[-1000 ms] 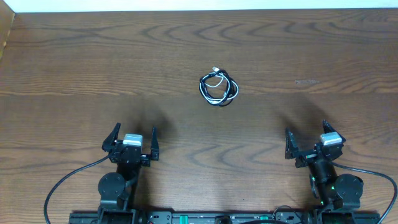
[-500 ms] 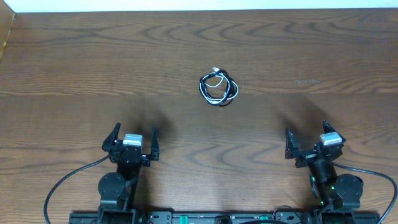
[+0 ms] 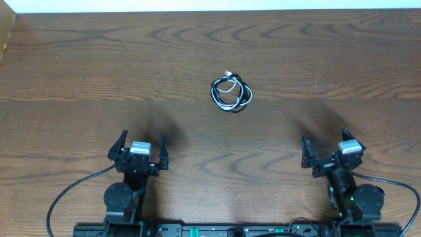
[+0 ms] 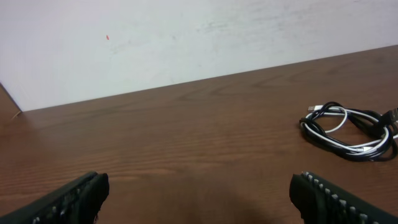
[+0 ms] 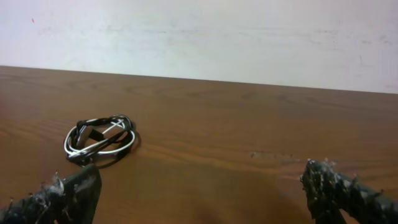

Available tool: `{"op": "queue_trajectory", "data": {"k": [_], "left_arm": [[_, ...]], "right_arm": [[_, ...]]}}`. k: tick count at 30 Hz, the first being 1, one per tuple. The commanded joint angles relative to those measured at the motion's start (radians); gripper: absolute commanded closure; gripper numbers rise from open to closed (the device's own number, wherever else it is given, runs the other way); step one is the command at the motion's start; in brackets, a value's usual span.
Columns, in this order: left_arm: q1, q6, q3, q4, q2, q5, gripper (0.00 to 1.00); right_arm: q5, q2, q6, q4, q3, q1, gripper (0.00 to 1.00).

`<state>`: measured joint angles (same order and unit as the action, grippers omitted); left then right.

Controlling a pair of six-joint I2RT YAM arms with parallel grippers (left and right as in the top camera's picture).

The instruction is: Untangle cables

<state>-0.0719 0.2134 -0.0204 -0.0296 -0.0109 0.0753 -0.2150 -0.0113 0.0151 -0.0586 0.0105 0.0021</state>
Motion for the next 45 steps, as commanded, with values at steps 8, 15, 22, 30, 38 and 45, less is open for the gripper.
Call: {"op": "queue_trajectory", "data": {"k": [8,15,22,30,38,45], "left_arm": [[0.006,-0.002,0.016,-0.034,0.006,-0.002,0.02],[0.006,-0.002,0.016,-0.029,0.006,-0.002,0.02],[0.006,-0.096,-0.020,0.011,-0.011,0.003,0.02],[0.006,-0.103,-0.246,-0.055,-0.277,0.124,0.03],[0.003,-0.103,-0.685,-0.275,-0.732,0.313,0.02],[-0.069,-0.105,-1.094,-0.573,-1.101,0.363,0.02]], "right_arm": [[0.003,0.005,0.006,-0.001,-0.003,0.006,0.01],[0.000,0.005,0.006,0.000,-0.003,0.006,0.01],[-0.042,0.005,0.104,0.003,-0.003,0.006,0.01],[-0.135,0.004,0.150,-0.004,0.022,0.006,0.01],[-0.136,-0.111,0.201,-0.062,0.150,0.005,0.01],[-0.136,-0.453,0.190,-0.195,0.436,0.005,0.01]]}}
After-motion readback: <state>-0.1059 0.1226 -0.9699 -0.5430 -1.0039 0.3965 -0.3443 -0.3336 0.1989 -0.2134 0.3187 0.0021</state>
